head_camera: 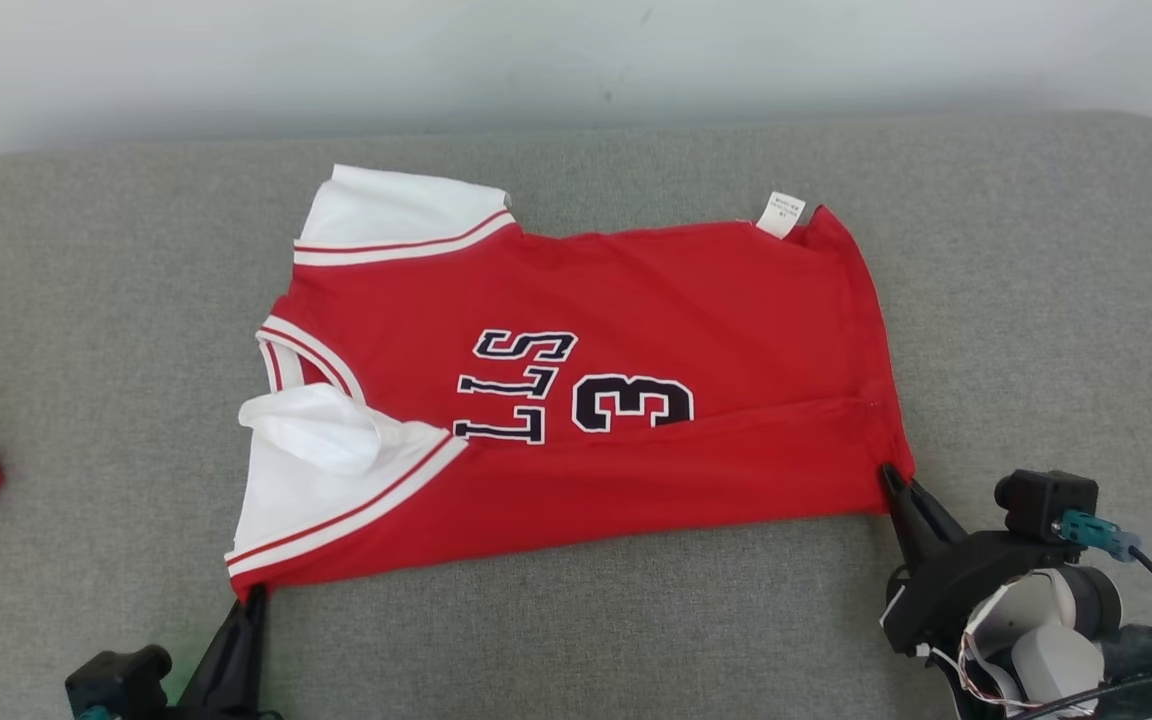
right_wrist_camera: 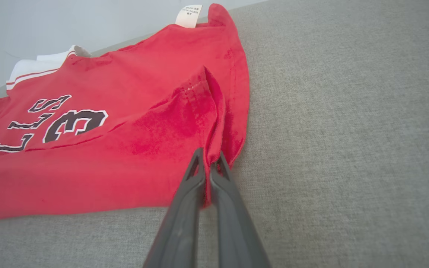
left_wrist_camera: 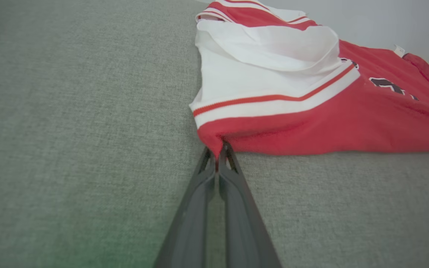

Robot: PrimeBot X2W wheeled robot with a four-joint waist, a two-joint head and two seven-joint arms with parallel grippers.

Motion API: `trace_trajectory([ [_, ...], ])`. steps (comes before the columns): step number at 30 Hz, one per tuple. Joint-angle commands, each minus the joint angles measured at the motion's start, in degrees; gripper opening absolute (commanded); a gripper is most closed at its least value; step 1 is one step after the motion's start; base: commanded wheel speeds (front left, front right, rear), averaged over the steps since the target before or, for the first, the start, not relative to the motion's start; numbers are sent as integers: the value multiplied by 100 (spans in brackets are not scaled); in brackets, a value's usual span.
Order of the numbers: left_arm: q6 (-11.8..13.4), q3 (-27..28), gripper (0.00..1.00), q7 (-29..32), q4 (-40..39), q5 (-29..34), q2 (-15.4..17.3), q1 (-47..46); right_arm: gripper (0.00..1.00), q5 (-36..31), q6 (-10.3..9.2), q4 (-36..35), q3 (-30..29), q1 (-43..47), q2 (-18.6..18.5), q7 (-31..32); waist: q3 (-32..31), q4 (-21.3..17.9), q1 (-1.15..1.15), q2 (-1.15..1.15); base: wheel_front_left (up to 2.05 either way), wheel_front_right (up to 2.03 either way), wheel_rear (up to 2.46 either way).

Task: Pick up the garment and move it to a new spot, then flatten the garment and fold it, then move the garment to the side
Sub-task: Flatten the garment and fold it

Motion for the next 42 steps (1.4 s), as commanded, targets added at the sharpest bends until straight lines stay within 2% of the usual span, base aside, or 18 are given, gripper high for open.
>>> trace_trajectory([
  [1, 11, 29, 0, -21, 13, -28, 38, 107, 0, 60, 0, 17, -7, 98, -50, -35, -125, 14, 0, 0, 0, 0, 0],
  [6, 9, 109, 0, -21, -215, 8, 3, 483, 0, 383, -1, -189, 36, 428, -214, -6, -443, 40, 0, 0, 0, 0, 0],
  [16, 98, 191, 0, -21, -982, 30, -208, 1677, 0, 848, -2, -1117, -68, 1554, -588, 427, -851, 114, 0, 0, 0, 0, 0],
  [24, 186, 141, 0, -21, -1105, -68, -305, 2043, 0, 856, -2, -1424, -259, 2113, -579, 724, -916, 162, 0, 0, 0, 0, 0],
  [28, 197, 98, 0, -21, -1012, -83, -326, 2012, 0, 719, -1, -1410, -320, 2137, -440, 766, -917, 166, 0, 0, 0, 0, 0],
  [29, 202, 90, 14, -21, -990, -76, -323, 1988, 51, 662, -1, -1415, -343, 2122, -423, 754, -912, 167, 0, 0, 0, 0, 0],
  [30, 203, 82, 47, -21, -978, -49, -313, 1956, 100, 617, -2, -1418, -364, 2110, -396, 732, -907, 170, 0, 0, 0, 0, 0],
  [31, 215, 84, 91, -21, -994, -28, -310, 1922, 100, 585, -2, -1409, -381, 2096, -358, 721, -902, 173, 0, 0, 0, 0, 0],
  [32, 224, 90, 100, -21, -1013, -21, -315, 1897, 100, 544, -1, -1408, -402, 2078, -332, 701, -900, 178, 0, 0, 0, 0, 0],
  [42, 329, 317, 100, -21, -1587, 168, -375, 1885, 100, 180, -1, -1676, -404, 1836, -268, 236, -890, 200, 0, 0, 0, 0, 0],
])
